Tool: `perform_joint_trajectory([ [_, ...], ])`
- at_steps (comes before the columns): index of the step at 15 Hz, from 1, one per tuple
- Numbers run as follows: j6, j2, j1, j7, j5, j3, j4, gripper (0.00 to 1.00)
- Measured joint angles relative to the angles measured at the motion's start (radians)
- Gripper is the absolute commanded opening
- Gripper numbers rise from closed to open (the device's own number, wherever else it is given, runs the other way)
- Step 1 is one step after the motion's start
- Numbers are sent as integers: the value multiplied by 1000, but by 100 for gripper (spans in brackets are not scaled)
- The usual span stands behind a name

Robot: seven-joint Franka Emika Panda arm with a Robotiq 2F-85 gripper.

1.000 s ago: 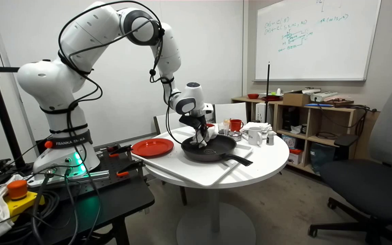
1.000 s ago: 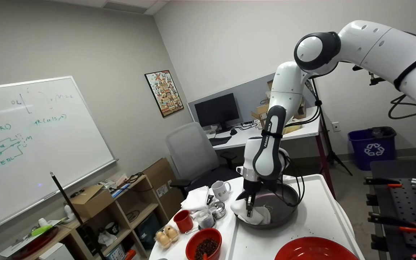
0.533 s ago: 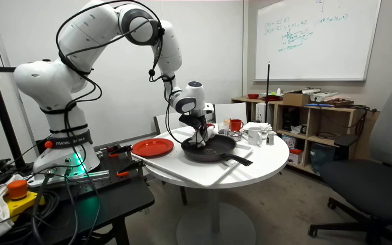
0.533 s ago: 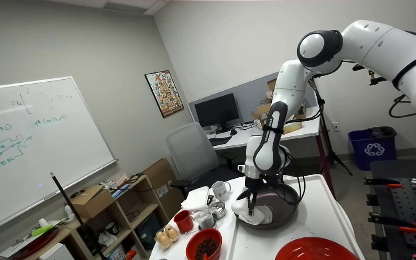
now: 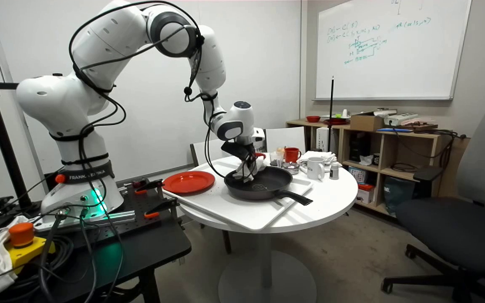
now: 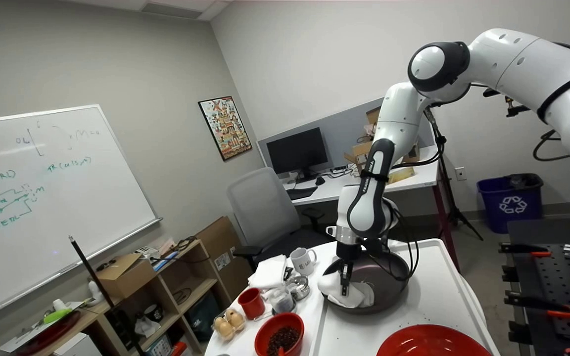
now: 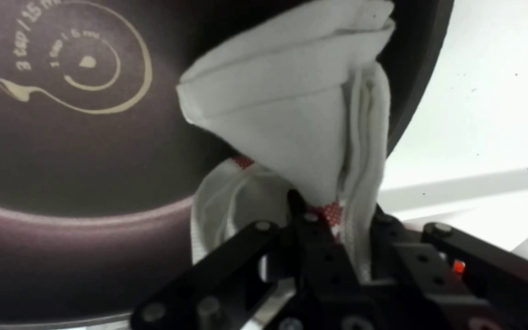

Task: Use the towel on the left to wipe the black pan.

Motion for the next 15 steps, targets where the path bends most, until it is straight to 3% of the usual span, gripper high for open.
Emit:
perform_joint_trajectory([
  [15, -7, 0, -13, -2, 0, 10, -1, 4],
])
